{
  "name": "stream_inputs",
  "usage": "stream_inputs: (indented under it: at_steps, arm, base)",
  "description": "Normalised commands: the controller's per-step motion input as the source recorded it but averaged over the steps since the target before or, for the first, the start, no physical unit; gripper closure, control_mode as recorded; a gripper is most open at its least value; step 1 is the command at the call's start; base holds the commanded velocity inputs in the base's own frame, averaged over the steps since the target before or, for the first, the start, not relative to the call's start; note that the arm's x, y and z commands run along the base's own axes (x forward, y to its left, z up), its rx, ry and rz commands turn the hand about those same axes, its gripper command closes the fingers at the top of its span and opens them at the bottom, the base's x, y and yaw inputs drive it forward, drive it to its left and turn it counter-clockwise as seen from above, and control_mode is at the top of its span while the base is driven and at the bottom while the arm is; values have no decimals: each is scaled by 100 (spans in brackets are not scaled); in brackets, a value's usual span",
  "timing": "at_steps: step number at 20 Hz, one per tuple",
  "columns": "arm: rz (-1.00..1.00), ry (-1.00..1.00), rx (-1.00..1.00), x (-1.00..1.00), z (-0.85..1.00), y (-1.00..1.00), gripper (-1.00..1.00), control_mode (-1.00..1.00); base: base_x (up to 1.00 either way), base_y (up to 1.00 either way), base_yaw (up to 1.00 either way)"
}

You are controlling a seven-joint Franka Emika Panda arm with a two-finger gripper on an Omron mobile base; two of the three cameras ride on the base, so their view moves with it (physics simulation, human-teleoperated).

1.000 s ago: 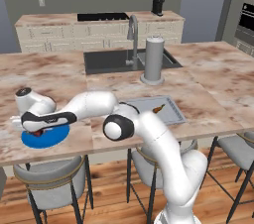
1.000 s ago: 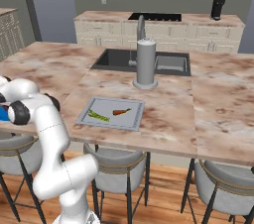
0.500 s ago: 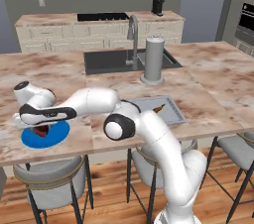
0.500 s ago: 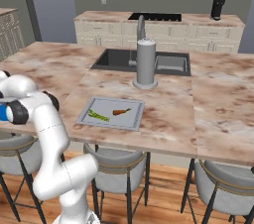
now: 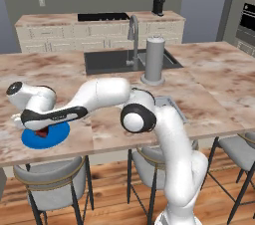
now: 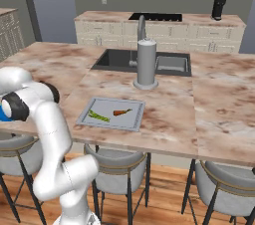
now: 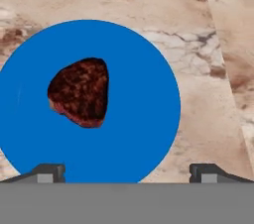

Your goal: Create a steak meal by picking up the steak and asparagus from the tray and placing them on the plate. Leave the carrot on the tray.

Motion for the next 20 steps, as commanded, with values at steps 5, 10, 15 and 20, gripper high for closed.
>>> stream_inputs:
  at_steps: [5, 10, 15, 20]
  arm:
    - [0, -9, 18, -58, 51, -97, -100, -100]
    - [0, 0, 21, -4, 69, -100, -100, -100]
    - [4, 1, 4, -1, 41, -100, -100, -100]
    - [11, 7, -3, 0, 15, -100, -100, -100]
  base:
    - [0, 0, 0]
    - [0, 0, 0]
    - [0, 0, 0]
    - [0, 0, 0]
